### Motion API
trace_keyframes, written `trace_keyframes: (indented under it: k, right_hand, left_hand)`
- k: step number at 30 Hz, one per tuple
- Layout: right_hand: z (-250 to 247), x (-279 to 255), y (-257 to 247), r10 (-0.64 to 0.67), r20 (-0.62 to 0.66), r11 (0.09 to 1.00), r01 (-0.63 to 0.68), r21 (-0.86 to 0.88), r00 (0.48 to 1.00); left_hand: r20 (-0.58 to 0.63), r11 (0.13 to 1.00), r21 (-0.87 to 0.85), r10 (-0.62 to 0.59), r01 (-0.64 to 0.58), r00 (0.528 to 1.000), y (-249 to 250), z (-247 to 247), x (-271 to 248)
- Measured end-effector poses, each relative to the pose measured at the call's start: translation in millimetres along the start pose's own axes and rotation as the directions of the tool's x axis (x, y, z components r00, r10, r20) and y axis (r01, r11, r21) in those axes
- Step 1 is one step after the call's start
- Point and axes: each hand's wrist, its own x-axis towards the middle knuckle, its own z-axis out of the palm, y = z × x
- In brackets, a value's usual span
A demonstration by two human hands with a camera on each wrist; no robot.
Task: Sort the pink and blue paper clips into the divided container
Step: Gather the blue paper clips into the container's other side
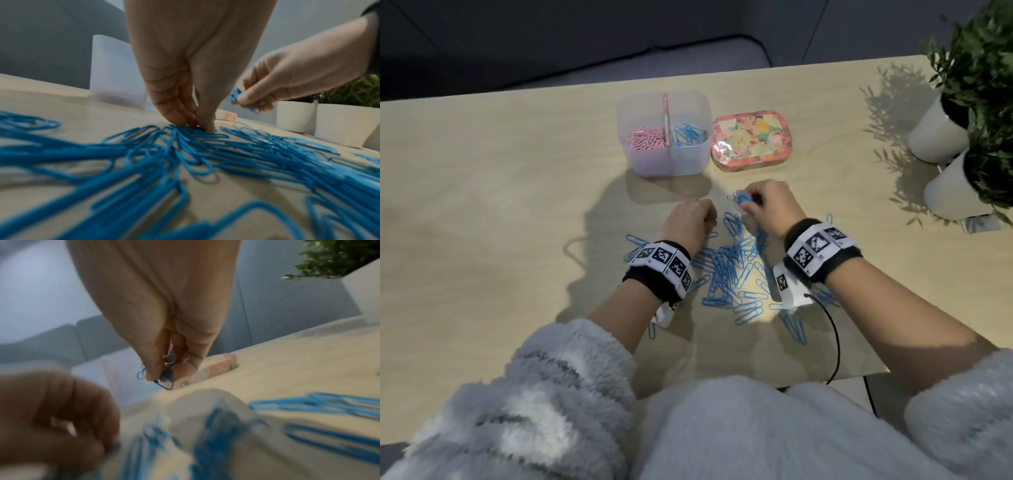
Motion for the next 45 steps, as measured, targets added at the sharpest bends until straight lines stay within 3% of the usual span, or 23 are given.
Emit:
trace_keyframes:
  k: [3, 7, 11, 16, 19, 21, 23, 26, 31, 35, 38, 41, 45]
  right_hand:
    - [-23, 21, -25, 0.009, -0.003, 0.977, -0.009, 0.215, 1.000]
    - [-41, 70, -69, 0.040, -0.070, 0.947, -0.015, 0.320, 0.997]
    - [-40, 102, -97, 0.078, -0.038, 0.941, -0.061, 0.333, 0.996]
    - [-44, 87, -83, 0.128, -0.121, 0.927, -0.075, 0.368, 0.984]
    - [-38, 56, -59, 0.216, -0.060, 0.825, -0.150, 0.545, 0.974]
    - [-27, 34, -38, 0.204, -0.027, 0.866, -0.168, 0.472, 0.979]
    - [-12, 17, -20, 0.183, 0.047, 0.956, -0.189, 0.224, 0.982]
    - [10, -5, -12, 0.201, 0.113, 0.980, -0.197, -0.039, 0.973]
    - [29, -21, -21, 0.152, 0.090, 0.985, -0.144, -0.098, 0.984]
    - [34, -25, -24, 0.191, 0.115, 0.980, -0.182, -0.083, 0.975]
    - [35, -27, -28, 0.198, 0.142, 0.975, -0.180, -0.130, 0.970]
    - [38, -27, -30, 0.144, 0.150, 0.965, -0.105, -0.238, 0.978]
    - [39, -29, -31, 0.047, 0.179, 0.938, 0.018, -0.347, 0.983]
  left_hand:
    - [0.001, 1.000, -0.009, 0.015, -0.015, 1.000, -3, 1, -2]
    - [0.008, 0.998, 0.026, 0.051, -0.052, 0.999, -6, -2, -3]
    - [-0.019, 0.998, -0.009, 0.059, -0.060, 0.998, -11, -10, -7]
    - [0.060, 0.994, -0.104, -0.022, 0.028, 0.998, -11, -19, -13]
    - [0.136, 1.000, -0.013, 0.024, -0.023, 0.990, -10, -16, -14]
    - [0.189, 0.989, 0.109, 0.074, -0.096, 0.979, -12, -13, -13]
    - [0.212, 0.979, 0.161, 0.086, -0.122, 0.974, -12, -9, -12]
    - [0.207, 0.980, 0.167, 0.076, -0.112, 0.975, -10, -5, -11]
    - [0.162, 0.977, 0.191, 0.068, -0.099, 0.984, -1, -14, -7]
    - [-0.019, 0.971, 0.166, 0.177, -0.172, 0.984, 17, -53, 21]
    - [-0.139, 0.965, 0.217, 0.178, -0.146, 0.974, 27, -86, 54]
    - [-0.146, 0.970, 0.232, 0.110, -0.074, 0.983, 30, -106, 81]
    - [-0.057, 0.973, 0.227, 0.061, -0.046, 0.997, 34, -106, 85]
